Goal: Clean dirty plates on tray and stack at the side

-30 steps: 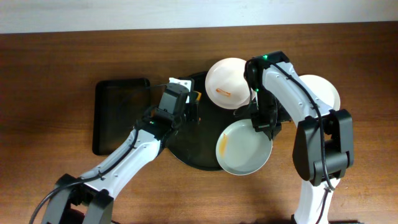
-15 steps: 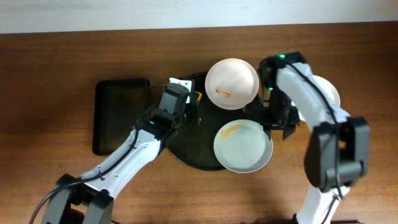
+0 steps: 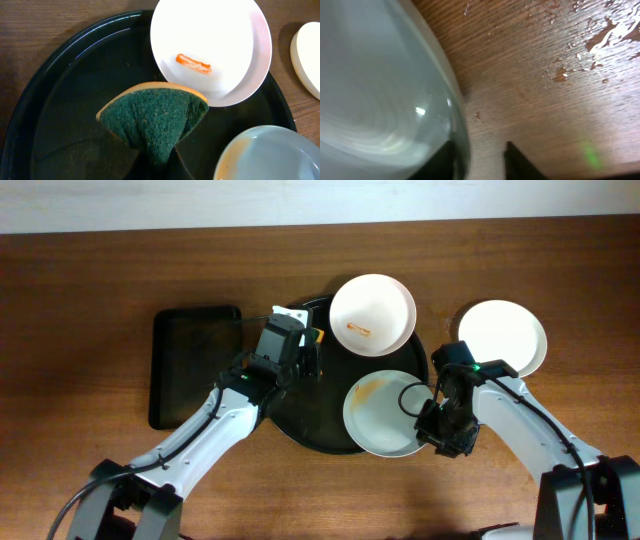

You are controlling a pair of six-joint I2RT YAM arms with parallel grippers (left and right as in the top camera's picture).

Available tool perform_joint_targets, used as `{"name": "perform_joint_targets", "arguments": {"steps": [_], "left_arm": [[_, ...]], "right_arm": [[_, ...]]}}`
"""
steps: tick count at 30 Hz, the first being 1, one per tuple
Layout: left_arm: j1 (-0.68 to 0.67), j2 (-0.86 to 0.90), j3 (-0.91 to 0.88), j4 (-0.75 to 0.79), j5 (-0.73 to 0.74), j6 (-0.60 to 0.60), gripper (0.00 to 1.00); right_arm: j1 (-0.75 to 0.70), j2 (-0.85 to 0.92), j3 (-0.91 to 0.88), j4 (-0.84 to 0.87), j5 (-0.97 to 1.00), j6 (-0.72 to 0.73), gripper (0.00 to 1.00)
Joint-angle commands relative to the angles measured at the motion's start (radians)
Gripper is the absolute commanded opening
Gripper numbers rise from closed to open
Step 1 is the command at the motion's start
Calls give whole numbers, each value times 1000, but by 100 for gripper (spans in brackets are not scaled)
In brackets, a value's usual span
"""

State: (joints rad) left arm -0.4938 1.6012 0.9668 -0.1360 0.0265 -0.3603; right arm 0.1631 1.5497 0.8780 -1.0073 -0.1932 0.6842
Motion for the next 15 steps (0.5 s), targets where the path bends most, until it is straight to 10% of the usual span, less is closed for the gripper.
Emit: {"name": "perform_joint_targets", "arguments": {"steps": [1,7,15], "left_arm": [[6,1,1,0,0,-5,0],[6,1,1,0,0,-5,0],[6,1,1,-24,39,-5,0]], "right_arm": [[0,-5,-2,19,29,13,13],[0,-6,70,-23,145,5,4],[23,-6,623,-366,555,-208,4]]}}
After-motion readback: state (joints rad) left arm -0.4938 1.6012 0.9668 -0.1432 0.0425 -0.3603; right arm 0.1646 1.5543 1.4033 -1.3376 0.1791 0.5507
